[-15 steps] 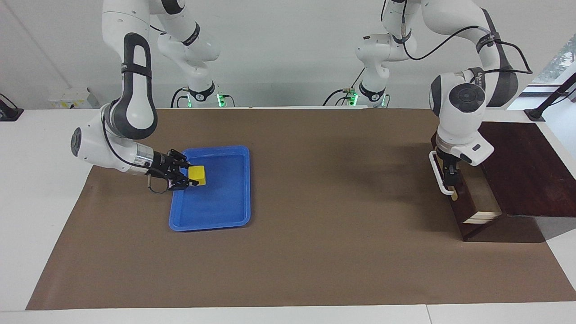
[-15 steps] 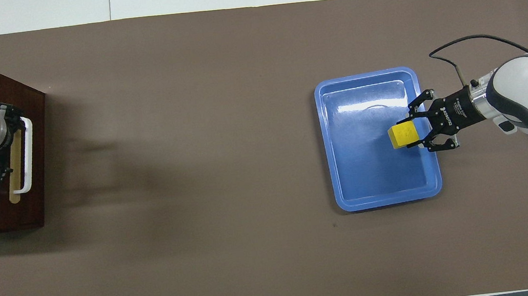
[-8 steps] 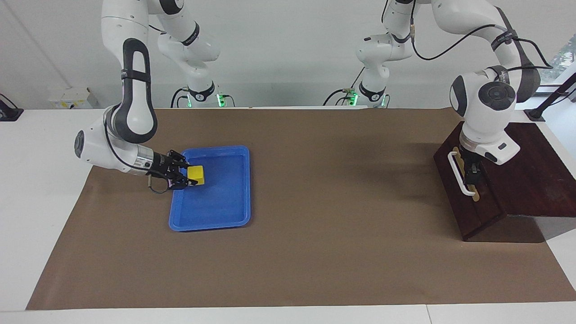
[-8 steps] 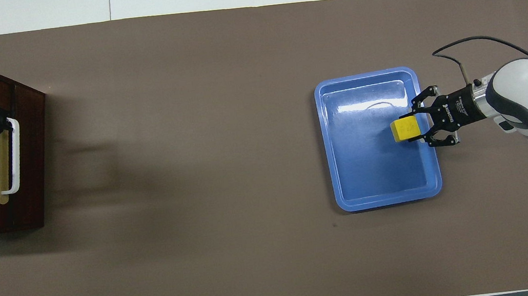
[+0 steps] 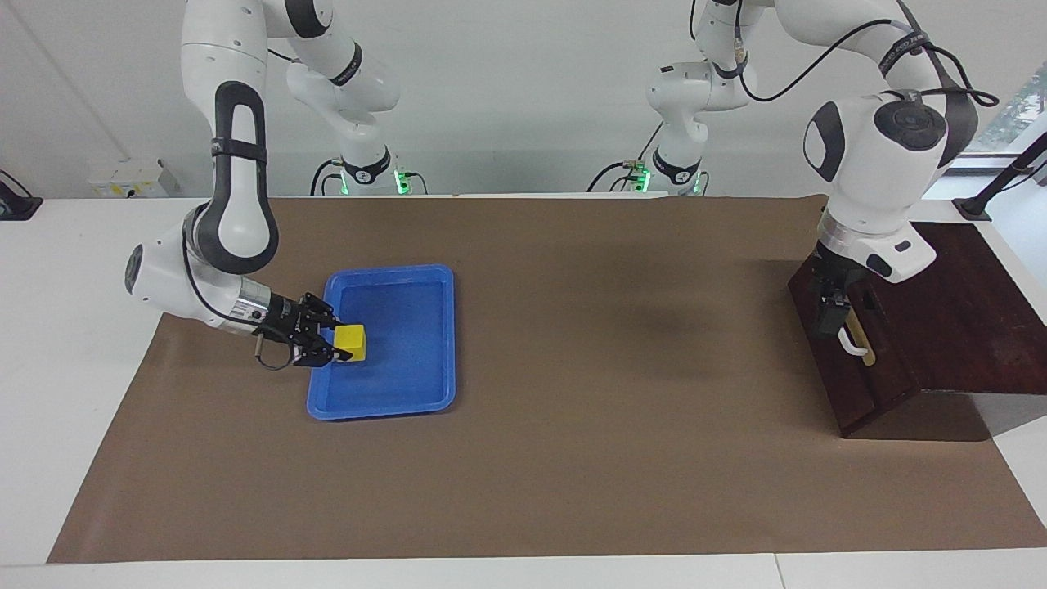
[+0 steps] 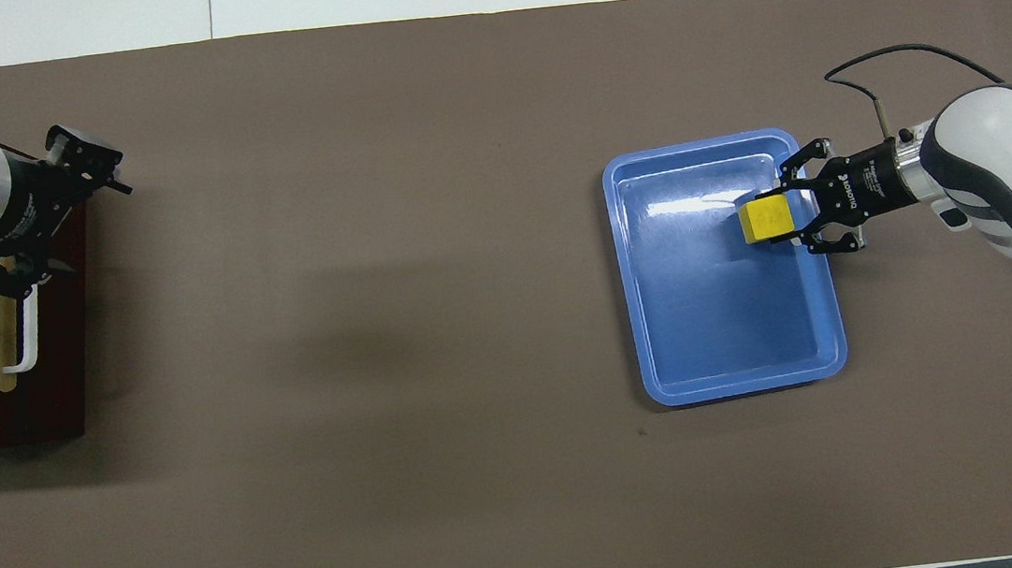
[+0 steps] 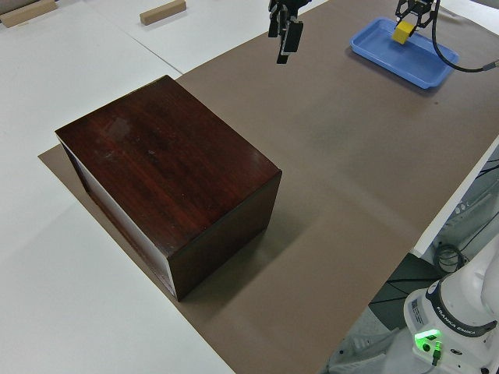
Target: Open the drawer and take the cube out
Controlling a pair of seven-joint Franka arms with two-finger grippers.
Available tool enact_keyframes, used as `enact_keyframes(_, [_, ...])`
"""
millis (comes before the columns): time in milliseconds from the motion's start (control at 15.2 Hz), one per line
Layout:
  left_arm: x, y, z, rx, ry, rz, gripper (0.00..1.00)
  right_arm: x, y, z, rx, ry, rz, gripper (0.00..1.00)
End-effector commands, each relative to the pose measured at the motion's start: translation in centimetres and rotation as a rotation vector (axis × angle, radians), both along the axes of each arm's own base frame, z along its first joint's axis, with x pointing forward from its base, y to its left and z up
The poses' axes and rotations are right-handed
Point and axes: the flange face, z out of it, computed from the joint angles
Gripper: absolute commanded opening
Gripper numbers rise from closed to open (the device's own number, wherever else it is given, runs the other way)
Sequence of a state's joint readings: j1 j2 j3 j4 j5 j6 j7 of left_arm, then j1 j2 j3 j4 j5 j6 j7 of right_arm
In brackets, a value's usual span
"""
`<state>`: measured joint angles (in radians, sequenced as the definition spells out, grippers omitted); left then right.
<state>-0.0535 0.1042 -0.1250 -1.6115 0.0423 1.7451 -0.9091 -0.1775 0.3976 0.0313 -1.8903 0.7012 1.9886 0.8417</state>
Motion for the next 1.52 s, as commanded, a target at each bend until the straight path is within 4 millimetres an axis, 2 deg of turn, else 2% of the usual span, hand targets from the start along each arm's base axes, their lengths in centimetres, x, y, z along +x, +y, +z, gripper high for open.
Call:
enact_keyframes(0, [-2.8, 0.0, 3.1, -0.019, 0.053, -0.3, 1.0, 0.6, -0.6, -0.7, 0.014, -0.03, -0.006, 0.0])
enact_keyframes(198, [-3.7, 1.6, 3.8, -0.017, 0.085, -0.534, 1.0, 0.9, -0.2, -1.0, 0.01, -0.049, -0.03, 0.0])
enact_keyframes(264, [-3.7, 2.7, 3.9, -0.018, 0.09, -0.584, 1.0, 1.0, 0.1, -1.2, 0.003, -0.055, -0.028, 0.0])
enact_keyframes(396, [-3.7, 4.6, 3.7, -0.019, 0.087, -0.643, 1.0, 1.0, 0.5, -1.6, 0.0, -0.056, -0.021, 0.0])
enact_keyframes(594, [-3.6, 6.4, 3.6, -0.02, 0.08, -0.611, 1.0, 0.9, 0.5, -1.7, -0.004, -0.06, -0.013, 0.0])
enact_keyframes(660, [-3.7, 6.3, 3.6, -0.02, 0.087, -0.611, 1.0, 0.9, 0.5, -1.6, -0.006, -0.061, -0.007, 0.18])
enact_keyframes(726, [-3.8, 6.3, 3.6, -0.02, 0.091, -0.609, 1.0, 0.8, 0.5, -1.7, -0.009, -0.065, 0.005, 0.76])
enact_keyframes(792, [-3.9, 6.0, 3.6, -0.021, 0.095, -0.614, 1.0, 0.8, 0.5, -1.7, -0.008, -0.068, 0.014, 1.0])
enact_keyframes(924, [-4.0, 5.0, 3.7, -0.02, 0.094, -0.647, 1.0, 0.8, 0.6, -1.4, -0.003, -0.062, 0.016, 1.0])
enact_keyframes(1122, [-4.5, 5.0, 3.4, -0.03, 0.127, -0.753, 1.0, 1.7, 0.8, 0.9, -0.008, -0.033, 0.06, 1.0])
enact_keyframes(1254, [-4.7, 4.8, 3.4, -0.033, 0.14, -0.76, 1.0, 2.9, 1.2, 3.7, -0.08, -0.026, 0.154, 1.0])
enact_keyframes(1386, [-4.6, 4.7, 3.4, -0.03, 0.131, -0.762, 1.0, 3.1, 1.7, 6.3, -0.143, -0.029, 0.272, 1.0])
enact_keyframes(1452, [-4.6, 4.6, 3.6, -0.029, 0.126, -0.764, 1.0, 3.0, 1.9, 8.3, -0.178, -0.056, 0.35, 1.0])
